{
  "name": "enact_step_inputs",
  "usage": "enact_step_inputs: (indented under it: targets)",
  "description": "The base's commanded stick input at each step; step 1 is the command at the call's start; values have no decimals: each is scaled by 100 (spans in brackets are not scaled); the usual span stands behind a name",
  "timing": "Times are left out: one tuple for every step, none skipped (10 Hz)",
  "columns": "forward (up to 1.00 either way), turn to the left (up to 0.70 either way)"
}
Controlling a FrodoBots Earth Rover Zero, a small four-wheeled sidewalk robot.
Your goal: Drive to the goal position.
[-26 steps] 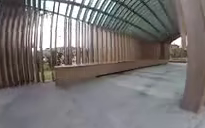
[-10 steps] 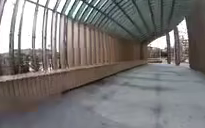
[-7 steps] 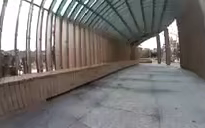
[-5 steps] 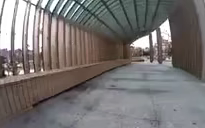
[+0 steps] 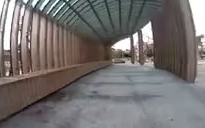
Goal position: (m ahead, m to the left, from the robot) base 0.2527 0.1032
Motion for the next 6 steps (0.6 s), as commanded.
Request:
enact_step_inputs:
  targets:
    - [70,0]
    - [70,0]
    - [70,0]
    - [70,-27]
    - [70,-35]
    - [70,-35]
